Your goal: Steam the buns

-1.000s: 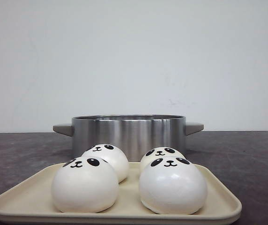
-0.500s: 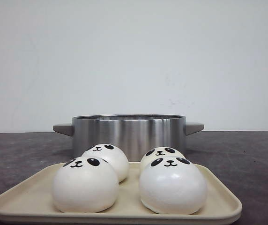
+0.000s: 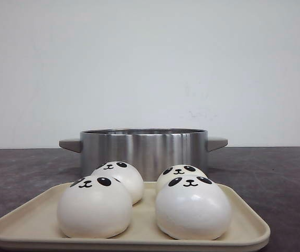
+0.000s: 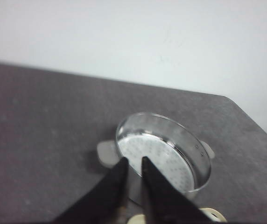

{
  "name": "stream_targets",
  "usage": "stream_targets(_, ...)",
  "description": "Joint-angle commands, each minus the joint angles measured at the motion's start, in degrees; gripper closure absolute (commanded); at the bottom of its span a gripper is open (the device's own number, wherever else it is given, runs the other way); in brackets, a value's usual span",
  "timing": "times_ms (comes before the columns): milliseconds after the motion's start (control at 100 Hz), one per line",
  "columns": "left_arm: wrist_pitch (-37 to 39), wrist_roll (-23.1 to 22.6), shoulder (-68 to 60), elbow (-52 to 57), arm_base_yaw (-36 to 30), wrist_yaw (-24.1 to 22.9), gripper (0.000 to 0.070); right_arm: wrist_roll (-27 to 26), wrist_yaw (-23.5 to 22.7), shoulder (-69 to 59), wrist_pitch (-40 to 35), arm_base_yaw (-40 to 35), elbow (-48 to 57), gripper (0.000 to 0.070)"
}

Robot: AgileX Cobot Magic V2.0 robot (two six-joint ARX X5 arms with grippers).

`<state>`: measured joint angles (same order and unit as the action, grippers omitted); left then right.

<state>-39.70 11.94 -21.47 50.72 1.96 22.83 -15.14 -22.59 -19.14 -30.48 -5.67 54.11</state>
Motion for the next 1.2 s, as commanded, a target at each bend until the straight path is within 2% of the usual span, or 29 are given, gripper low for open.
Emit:
stream_targets(0,0.6,-2.1,-0.2,0.9,0.0,-0.1,0.0339,-4.5,-2.4,-0.6,1.6,-0.1,0.8,0.041)
stream_targets(50,0.2,-1.6,-0.2,0.9,-0.2,-0.2,0.0137,-6.2,-3.3,-0.6,2.1,-0.1,0.8,0.0168)
stream_targets(90,0.0,-0.8,-0.1,0.9,-0.5,-0.1,0.0034,-6.9,-3.8,-0.8,2.1,-0.1,0.8,0.0)
stream_targets(130,0.0,-0.2,-0.1,0.9,-1.0,-0.1,0.0001,-7.0,-4.8,-1.3,2.0,-0.1,0.8,0.0)
stream_targets(240,-0.1,-0.4,0.0,0.9,-2.8,-0.1,0.0004,-6.2,-5.8,-3.5,1.0,-0.1,0.8,0.0)
stream_targets(400,-2.6,-2.9,0.0,0.9,-4.3,-0.8,0.0004,-0.5,-2.4,-8.3,-2.0,-0.2,0.8,0.0)
stream_targets(540,-6.3,-8.0,0.0,0.9,-4.9,-4.1,0.0005,0.3,0.3,-15.1,-5.5,-1.9,0.8,0.0)
stream_targets(640,-8.0,-8.7,0.0,0.9,-5.8,-3.9,0.0005,0.1,2.7,-20.9,-8.3,-6.3,0.9,0.0)
stream_targets(810,-10.3,-8.7,0.0,0.9,-7.5,-3.9,0.0027,-2.2,11.1,-32.0,-15.7,-18.4,2.0,0.0011)
stream_targets(910,-10.1,-8.7,0.0,0.9,-7.7,-4.0,0.0027,-3.6,14.3,-37.9,-18.3,-25.0,2.3,0.0011)
stream_targets(1070,-10.0,-8.7,0.0,0.9,-8.2,-4.0,0.0027,-10.1,16.8,-47.7,-16.2,-32.7,2.3,0.0012)
stream_targets(1190,-10.0,-7.6,0.0,0.9,-9.1,-3.9,0.0026,-12.1,16.6,-54.2,-12.0,-34.8,2.3,0.0014)
